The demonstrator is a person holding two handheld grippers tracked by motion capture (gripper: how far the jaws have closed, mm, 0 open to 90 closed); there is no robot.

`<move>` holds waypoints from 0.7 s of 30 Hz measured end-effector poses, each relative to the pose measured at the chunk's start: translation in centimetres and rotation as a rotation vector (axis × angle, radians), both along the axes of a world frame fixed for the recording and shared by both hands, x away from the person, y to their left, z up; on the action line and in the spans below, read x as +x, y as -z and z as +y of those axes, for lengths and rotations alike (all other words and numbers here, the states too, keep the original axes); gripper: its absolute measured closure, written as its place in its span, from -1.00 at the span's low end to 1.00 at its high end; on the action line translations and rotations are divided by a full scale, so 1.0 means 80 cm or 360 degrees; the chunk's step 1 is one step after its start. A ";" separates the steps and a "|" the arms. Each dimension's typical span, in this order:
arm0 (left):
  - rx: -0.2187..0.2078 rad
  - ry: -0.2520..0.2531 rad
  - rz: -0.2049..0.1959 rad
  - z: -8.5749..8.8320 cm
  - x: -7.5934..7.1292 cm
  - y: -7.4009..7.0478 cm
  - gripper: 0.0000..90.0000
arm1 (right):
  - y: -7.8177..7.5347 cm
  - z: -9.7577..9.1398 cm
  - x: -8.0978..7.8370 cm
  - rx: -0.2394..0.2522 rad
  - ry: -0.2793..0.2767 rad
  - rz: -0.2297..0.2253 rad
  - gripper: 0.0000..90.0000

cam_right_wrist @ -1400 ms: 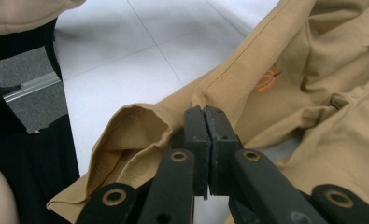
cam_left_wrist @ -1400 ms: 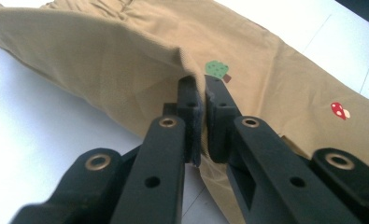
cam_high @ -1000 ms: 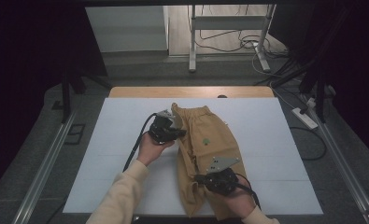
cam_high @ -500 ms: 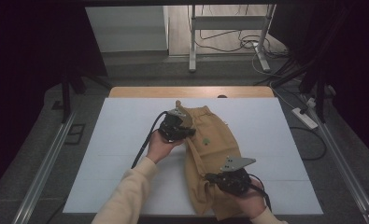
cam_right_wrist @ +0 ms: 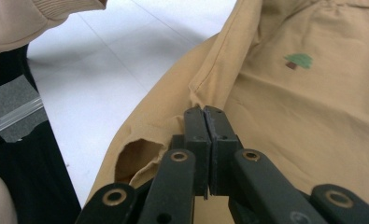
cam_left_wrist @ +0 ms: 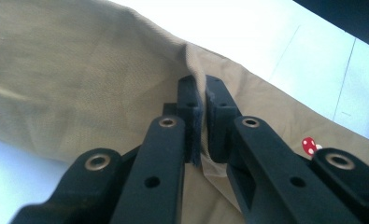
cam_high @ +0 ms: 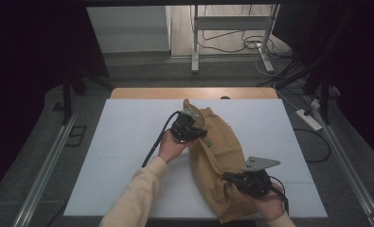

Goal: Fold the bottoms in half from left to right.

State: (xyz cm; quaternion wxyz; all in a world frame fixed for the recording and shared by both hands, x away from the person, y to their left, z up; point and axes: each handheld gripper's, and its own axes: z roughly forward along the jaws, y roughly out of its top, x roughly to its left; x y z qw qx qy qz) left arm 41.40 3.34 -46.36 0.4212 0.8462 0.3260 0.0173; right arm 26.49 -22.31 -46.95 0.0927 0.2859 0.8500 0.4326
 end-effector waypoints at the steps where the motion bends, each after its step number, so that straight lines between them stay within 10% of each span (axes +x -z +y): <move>1: 0.0002 0.0001 0.0000 -0.003 0.001 0.001 0.91 | 0.001 -0.003 0.001 0.0002 0.0010 0.0002 0.97; 21: -0.0009 0.0025 0.0033 -0.032 0.015 0.019 0.89 | 0.011 -0.028 0.005 -0.0025 0.0091 0.0042 0.97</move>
